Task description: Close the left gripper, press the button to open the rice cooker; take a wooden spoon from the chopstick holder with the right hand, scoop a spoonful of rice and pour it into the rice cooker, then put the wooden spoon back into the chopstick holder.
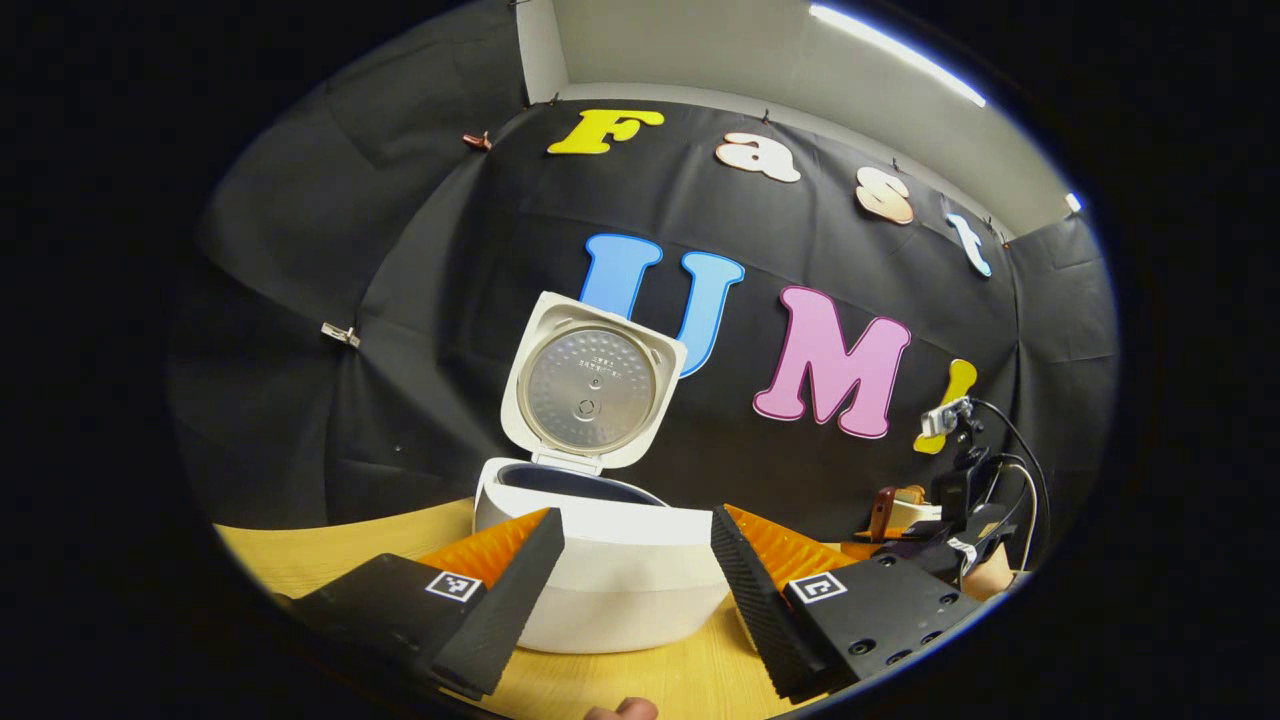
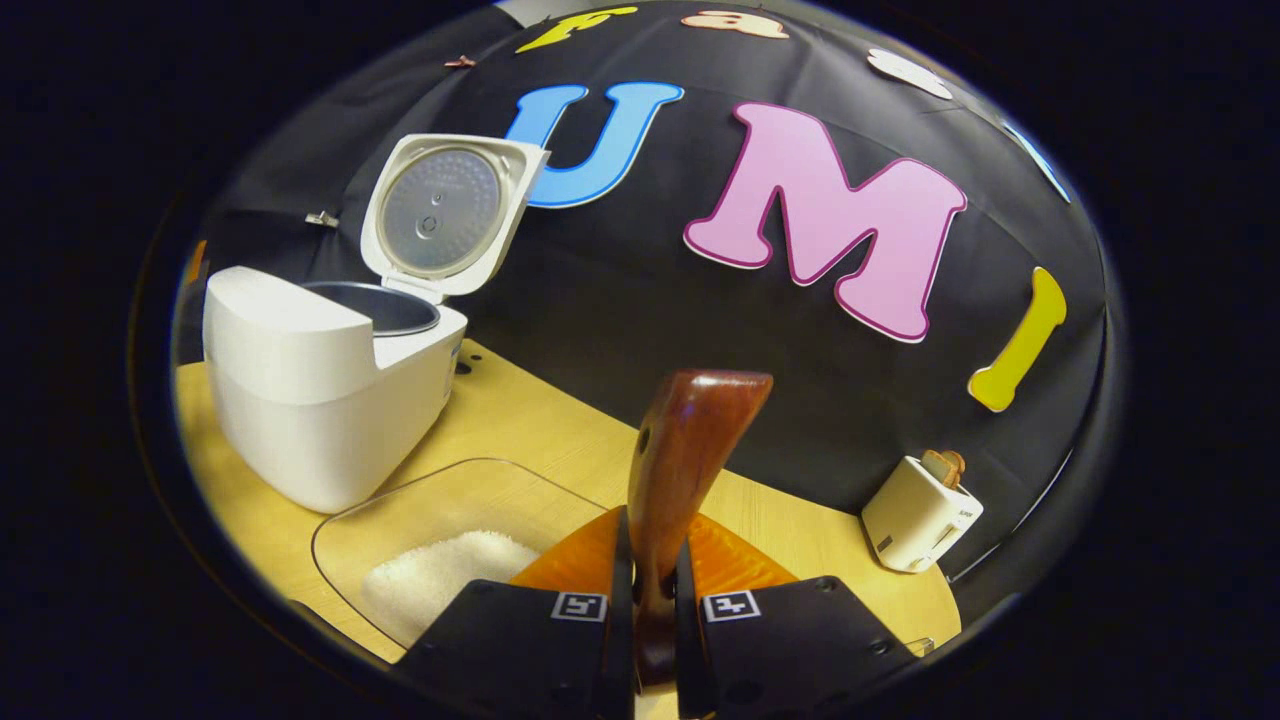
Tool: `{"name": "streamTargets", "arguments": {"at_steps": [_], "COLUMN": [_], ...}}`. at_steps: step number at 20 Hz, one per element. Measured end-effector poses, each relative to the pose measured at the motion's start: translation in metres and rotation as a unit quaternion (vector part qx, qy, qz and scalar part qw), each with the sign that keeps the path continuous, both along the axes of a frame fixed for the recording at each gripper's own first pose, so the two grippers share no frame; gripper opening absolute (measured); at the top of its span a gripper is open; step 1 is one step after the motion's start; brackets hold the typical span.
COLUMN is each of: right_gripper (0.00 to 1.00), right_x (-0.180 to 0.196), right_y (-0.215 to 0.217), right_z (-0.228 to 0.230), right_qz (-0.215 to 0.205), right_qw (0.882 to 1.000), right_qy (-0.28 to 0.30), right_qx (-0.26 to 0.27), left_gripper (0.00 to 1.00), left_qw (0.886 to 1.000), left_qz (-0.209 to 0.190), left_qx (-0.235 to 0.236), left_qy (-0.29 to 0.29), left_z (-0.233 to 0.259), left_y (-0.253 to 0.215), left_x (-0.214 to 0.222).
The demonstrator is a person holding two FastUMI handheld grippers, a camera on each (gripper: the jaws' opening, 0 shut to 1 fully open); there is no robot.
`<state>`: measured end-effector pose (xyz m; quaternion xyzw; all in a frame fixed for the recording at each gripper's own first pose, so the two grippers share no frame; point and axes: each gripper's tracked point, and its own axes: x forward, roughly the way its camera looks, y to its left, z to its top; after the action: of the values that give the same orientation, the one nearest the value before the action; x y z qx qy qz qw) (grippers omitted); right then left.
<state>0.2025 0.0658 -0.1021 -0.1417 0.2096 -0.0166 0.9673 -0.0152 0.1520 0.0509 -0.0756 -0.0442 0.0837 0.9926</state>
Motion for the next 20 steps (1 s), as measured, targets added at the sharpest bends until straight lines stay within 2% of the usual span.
{"name": "streamTargets", "arguments": {"at_steps": [3, 5, 9, 11, 14, 17, 20], "right_gripper": [0.20, 0.20, 0.20, 0.20, 0.20, 0.20, 0.20], "right_x": [-0.002, -0.004, -0.001, 0.000, 0.005, 0.005, 0.003], "right_y": [0.018, 0.037, 0.050, 0.054, 0.045, 0.020, -0.007], "right_z": [-0.005, -0.009, -0.009, -0.006, 0.000, 0.001, 0.007], "right_qz": [0.006, 0.011, -0.010, -0.023, -0.058, -0.107, -0.152], "right_qw": [1.000, 0.998, 0.992, 0.986, 0.967, 0.937, 0.914], "right_qy": [0.006, 0.010, 0.003, -0.002, -0.011, -0.018, -0.036], "right_qx": [0.024, 0.063, 0.124, 0.167, 0.249, 0.332, 0.374], "left_gripper": [0.96, 0.96, 0.95, 0.96, 0.96, 0.96, 0.95], "left_qw": [1.000, 1.000, 1.000, 1.000, 1.000, 1.000, 1.000], "left_qz": [0.000, -0.001, 0.000, -0.002, -0.004, -0.001, 0.000], "left_qx": [-0.001, -0.003, -0.001, -0.003, -0.004, -0.005, -0.011], "left_qy": [-0.001, -0.002, 0.003, -0.001, -0.005, -0.009, -0.011], "left_z": [0.003, 0.004, 0.002, 0.005, 0.008, 0.011, 0.010], "left_y": [0.001, 0.001, 0.004, 0.003, 0.004, 0.008, 0.011], "left_x": [-0.001, -0.002, -0.004, -0.005, -0.007, -0.010, -0.011]}}
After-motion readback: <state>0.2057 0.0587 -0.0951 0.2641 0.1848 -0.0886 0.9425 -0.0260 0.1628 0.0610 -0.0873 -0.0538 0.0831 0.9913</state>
